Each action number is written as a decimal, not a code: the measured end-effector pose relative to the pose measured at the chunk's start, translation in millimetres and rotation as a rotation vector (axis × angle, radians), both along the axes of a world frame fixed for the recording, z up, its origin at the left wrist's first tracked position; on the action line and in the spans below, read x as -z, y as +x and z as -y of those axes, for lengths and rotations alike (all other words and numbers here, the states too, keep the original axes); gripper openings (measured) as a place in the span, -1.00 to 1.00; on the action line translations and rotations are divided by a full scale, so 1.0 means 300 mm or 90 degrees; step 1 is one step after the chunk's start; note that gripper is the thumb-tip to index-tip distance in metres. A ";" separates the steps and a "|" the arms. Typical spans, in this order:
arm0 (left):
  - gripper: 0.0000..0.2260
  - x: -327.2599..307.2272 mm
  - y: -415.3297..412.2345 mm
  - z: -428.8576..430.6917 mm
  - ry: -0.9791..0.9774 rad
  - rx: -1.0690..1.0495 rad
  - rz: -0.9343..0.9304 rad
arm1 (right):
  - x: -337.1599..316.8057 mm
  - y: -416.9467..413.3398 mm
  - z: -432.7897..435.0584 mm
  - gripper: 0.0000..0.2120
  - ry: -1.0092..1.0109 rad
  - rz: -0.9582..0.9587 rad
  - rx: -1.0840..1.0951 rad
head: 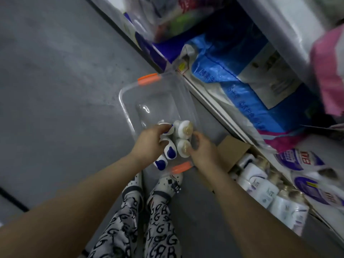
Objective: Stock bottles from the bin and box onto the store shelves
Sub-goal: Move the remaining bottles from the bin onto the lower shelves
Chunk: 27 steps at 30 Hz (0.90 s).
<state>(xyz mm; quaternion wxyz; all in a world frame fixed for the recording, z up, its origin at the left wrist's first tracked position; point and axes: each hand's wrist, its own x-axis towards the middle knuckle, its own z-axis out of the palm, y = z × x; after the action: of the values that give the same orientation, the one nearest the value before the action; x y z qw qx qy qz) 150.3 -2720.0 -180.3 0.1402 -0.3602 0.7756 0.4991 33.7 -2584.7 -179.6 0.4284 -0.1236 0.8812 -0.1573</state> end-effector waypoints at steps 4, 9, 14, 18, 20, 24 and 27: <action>-0.54 0.166 -0.089 -0.013 -0.074 0.133 -0.013 | 0.171 0.036 -0.035 -0.75 0.026 -0.046 0.029; -0.49 0.381 -0.208 0.001 -0.118 0.317 -0.071 | 0.338 0.079 -0.077 -0.58 0.109 -0.030 0.010; -0.33 0.538 -0.281 -0.013 -0.132 0.434 -0.051 | 0.480 0.115 -0.109 -0.38 0.097 -0.036 0.017; -0.45 0.599 -0.298 -0.013 -0.088 0.436 -0.074 | 0.538 0.113 -0.124 -0.34 0.096 -0.066 0.019; -0.50 0.614 -0.303 0.005 -0.091 0.445 -0.097 | 0.550 0.110 -0.127 -0.36 0.098 -0.065 0.020; -0.57 0.610 -0.320 0.033 -0.072 0.449 -0.118 | 0.542 0.097 -0.141 -0.48 0.070 -0.061 0.020; -0.58 0.586 -0.331 0.035 -0.066 0.450 -0.115 | 0.519 0.087 -0.164 -0.59 0.007 -0.073 0.052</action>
<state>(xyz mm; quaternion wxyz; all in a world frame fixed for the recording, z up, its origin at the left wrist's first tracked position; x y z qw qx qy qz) 50.9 -2730.5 -355.9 0.2163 -0.0308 0.8858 0.4095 59.9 -2535.3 -335.3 0.3710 -0.0941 0.9095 -0.1621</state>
